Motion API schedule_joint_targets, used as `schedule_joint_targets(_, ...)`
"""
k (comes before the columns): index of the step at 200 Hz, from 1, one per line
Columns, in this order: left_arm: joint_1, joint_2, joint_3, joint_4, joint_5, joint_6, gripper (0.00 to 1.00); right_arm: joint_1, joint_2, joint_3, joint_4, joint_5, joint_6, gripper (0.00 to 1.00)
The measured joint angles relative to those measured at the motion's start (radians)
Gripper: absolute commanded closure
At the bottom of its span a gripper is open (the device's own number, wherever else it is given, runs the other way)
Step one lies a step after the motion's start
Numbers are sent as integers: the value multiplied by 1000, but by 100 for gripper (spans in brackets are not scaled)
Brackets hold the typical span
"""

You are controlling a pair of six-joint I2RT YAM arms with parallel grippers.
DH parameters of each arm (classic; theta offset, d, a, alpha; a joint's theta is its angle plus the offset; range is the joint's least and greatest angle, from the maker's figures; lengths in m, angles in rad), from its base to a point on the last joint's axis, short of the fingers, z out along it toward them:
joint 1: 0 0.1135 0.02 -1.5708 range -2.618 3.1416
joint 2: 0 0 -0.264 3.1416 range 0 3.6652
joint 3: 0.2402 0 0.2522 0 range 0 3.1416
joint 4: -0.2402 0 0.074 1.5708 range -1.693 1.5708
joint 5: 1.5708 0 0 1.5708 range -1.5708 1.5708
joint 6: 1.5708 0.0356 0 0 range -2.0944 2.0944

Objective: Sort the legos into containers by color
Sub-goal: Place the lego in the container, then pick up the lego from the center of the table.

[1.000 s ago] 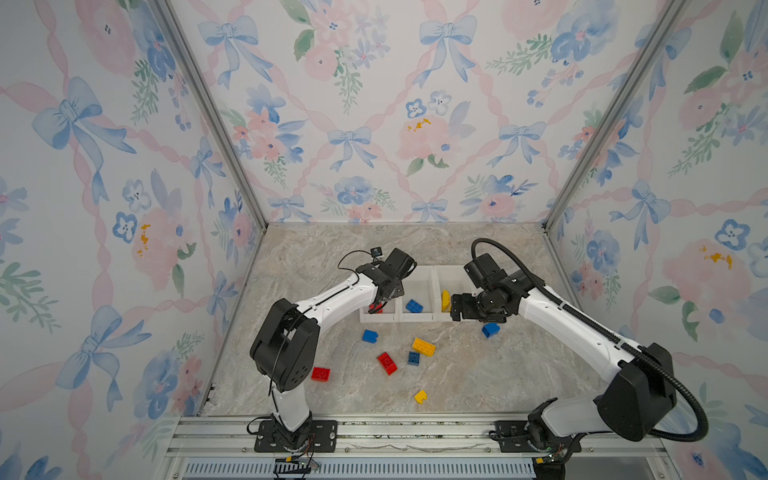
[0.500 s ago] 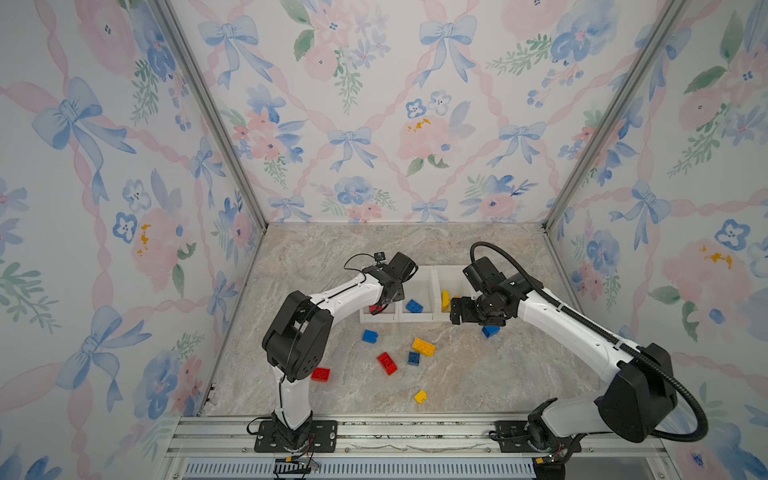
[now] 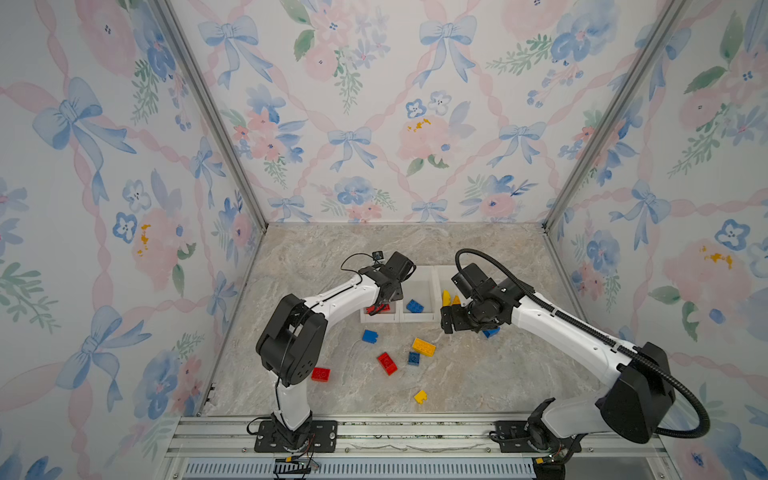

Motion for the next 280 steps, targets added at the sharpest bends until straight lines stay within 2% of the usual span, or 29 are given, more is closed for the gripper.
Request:
schedule_joint_targets(28, 0, -88, -53, 10, 0, -1, 33, 79, 5, 0, 4, -10, -75, 0)
schedule_joint_targets(74, 0, -241, -178, 31, 1, -20, 27, 163, 63, 0, 12, -34, -225, 10)
schedule_joint_targets(125, 0, -387, -313, 66, 11, -43, 21, 175, 111, -13, 42, -45, -366, 13)
schedule_joint_targets(193, 13, -533, -456, 94, 26, -88, 20, 176, 218, -39, 145, -36, -480, 18)
schedule_joint_targets(210, 17, -562, -478, 94, 27, -99, 19, 176, 246, -43, 167, -32, -499, 23)
schedule_joint_targets(280, 27, -619, -520, 97, 29, -125, 18, 189, 312, -47, 232, 1, -566, 35)
